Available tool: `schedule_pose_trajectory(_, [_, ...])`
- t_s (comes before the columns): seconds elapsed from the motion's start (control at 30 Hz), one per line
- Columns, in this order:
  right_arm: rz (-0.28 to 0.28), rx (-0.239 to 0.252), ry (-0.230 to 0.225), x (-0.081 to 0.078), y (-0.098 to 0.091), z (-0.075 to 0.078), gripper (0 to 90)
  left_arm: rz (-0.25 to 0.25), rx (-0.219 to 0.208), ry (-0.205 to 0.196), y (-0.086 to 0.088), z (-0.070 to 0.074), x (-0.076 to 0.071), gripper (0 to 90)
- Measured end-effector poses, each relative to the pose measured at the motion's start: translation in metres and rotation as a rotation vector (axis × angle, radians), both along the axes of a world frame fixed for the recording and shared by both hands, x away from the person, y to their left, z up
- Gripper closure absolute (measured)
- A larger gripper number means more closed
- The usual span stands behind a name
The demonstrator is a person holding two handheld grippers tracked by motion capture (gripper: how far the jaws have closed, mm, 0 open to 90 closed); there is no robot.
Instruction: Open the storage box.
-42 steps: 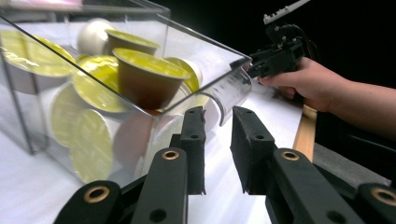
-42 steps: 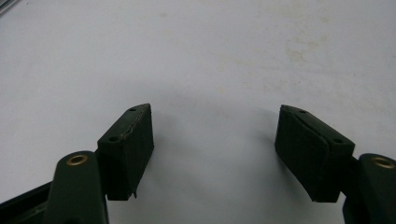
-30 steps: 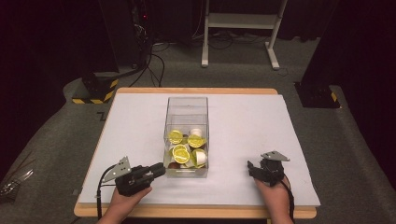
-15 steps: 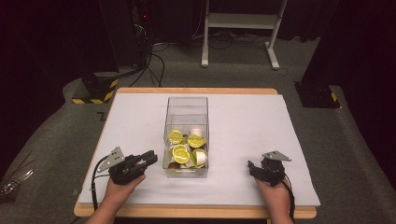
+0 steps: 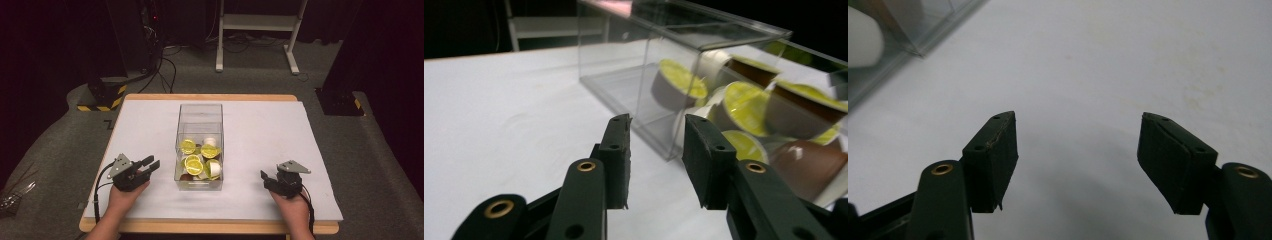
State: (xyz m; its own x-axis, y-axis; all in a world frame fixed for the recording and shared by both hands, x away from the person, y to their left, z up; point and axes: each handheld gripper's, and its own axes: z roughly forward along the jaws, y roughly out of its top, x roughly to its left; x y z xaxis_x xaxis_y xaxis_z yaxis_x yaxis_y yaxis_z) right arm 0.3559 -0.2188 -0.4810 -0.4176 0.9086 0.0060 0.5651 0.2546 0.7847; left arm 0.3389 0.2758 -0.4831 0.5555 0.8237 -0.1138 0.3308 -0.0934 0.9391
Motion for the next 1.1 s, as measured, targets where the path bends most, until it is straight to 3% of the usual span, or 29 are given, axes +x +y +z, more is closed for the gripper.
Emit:
schedule_pose_trajectory(0.17, [0.051, 0.016, -0.014, -0.002, 0.011, 0.012, 32.6, 0.044, 0.072, 0.016, 0.002, -0.006, 0.002, 60.6])
schedule_pose_trajectory(0.33, [0.091, 0.047, -0.037, -0.003, 0.029, 0.028, 32.5, 0.072, 0.086, 0.030, 0.005, -0.008, 0.003, 56.4])
schedule_pose_trajectory(0.53, [0.142, 0.061, -0.067, -0.005, 0.051, 0.042, 32.6, 0.090, 0.137, 0.060, 0.008, -0.015, 0.003, 52.6])
schedule_pose_trajectory(0.67, [0.167, 0.077, -0.079, -0.007, 0.064, 0.049, 32.6, 0.093, 0.124, 0.075, 0.009, -0.017, 0.004, 49.4])
schedule_pose_trajectory(0.9, [0.205, 0.101, -0.096, -0.007, 0.082, 0.060, 32.6, 0.077, 0.170, 0.072, 0.004, -0.019, 0.004, 46.2])
schedule_pose_trajectory(1.1, [0.228, 0.106, -0.104, -0.007, 0.092, 0.066, 32.6, 0.077, 0.168, 0.085, 0.004, -0.020, 0.005, 45.4])
